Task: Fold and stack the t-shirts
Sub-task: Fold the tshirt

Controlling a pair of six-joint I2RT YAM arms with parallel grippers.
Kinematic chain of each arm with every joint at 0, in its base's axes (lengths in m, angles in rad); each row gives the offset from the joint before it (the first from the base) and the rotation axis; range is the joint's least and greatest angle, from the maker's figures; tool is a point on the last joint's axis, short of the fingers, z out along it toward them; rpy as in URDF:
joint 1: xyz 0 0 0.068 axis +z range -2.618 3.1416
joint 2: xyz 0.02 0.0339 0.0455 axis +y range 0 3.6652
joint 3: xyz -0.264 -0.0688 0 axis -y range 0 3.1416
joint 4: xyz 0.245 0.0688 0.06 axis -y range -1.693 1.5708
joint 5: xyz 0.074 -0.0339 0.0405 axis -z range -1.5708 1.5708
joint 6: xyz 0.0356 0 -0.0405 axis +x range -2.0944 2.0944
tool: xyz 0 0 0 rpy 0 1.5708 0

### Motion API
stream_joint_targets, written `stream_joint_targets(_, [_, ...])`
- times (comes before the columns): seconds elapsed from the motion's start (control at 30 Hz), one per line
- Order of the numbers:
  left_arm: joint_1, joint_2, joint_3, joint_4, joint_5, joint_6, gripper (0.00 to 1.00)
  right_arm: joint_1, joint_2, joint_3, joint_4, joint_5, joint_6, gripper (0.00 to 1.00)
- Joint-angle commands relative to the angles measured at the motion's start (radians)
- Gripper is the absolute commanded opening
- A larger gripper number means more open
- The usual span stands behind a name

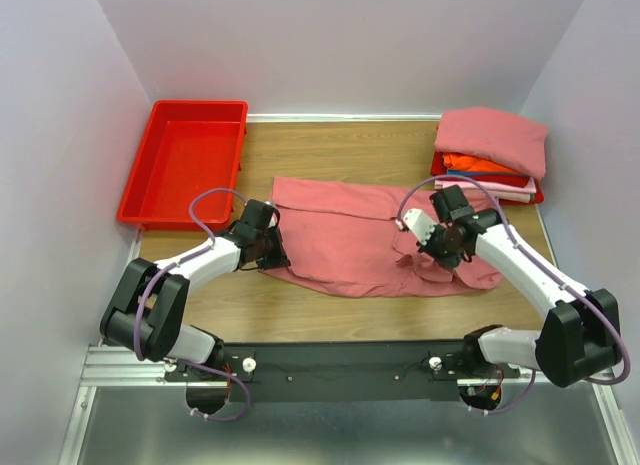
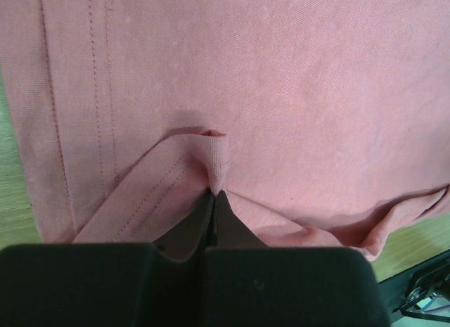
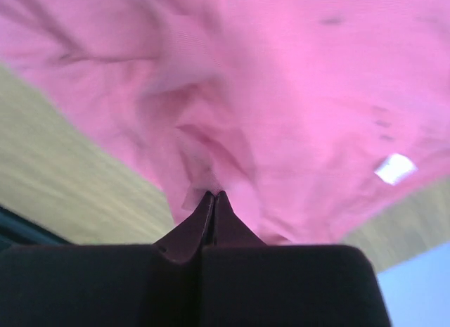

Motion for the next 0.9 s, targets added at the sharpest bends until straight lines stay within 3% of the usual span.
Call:
stream_joint_targets(0.0, [0.006,0.001,-0.011,0.005,0.021,0.019,0.00,-0.061,0.011,0.074,0.001,0.062,0.004,0.00])
stream_joint_targets(0.1, [0.008,0.001,-0.007,0.005,0.021,0.021,0.00,-0.103,0.043,0.071,0.065,0.112,0.015,0.04])
stream_joint_targets(0.2, [0.008,0.003,-0.007,0.007,0.025,0.022,0.00,-0.112,0.093,0.048,0.134,0.154,0.052,0.19])
stream_joint_targets(0.4, [0.009,0.001,-0.007,0.011,0.025,0.024,0.00,-0.139,0.153,0.030,0.309,0.330,0.156,0.22])
stream_joint_targets(0.57, [0.014,0.001,-0.008,0.013,0.028,0.028,0.00,-0.159,0.068,0.106,0.317,0.287,0.164,0.32])
stream_joint_targets(0.67, [0.015,0.006,-0.008,0.014,0.029,0.031,0.00,-0.159,0.002,0.131,0.267,0.079,0.112,0.35])
stream_joint_targets(0.73, [0.017,0.006,-0.008,0.014,0.029,0.034,0.00,-0.161,-0.049,0.155,0.100,-0.229,-0.024,0.35])
stream_joint_targets(0.77, [0.017,0.009,-0.008,0.014,0.029,0.034,0.00,-0.159,-0.063,0.175,-0.051,-0.334,-0.136,0.35])
stream_joint_targets(0.8, [0.018,0.007,-0.008,0.016,0.031,0.034,0.00,-0.158,-0.061,0.178,-0.127,-0.428,-0.137,0.35])
stream_joint_targets(0.83, [0.018,0.009,-0.010,0.014,0.029,0.036,0.00,-0.158,-0.055,0.178,-0.194,-0.566,-0.258,0.35])
stream_joint_targets(0.87, [0.018,0.010,-0.010,0.014,0.031,0.036,0.00,-0.152,-0.042,0.163,-0.263,-0.602,-0.290,0.35])
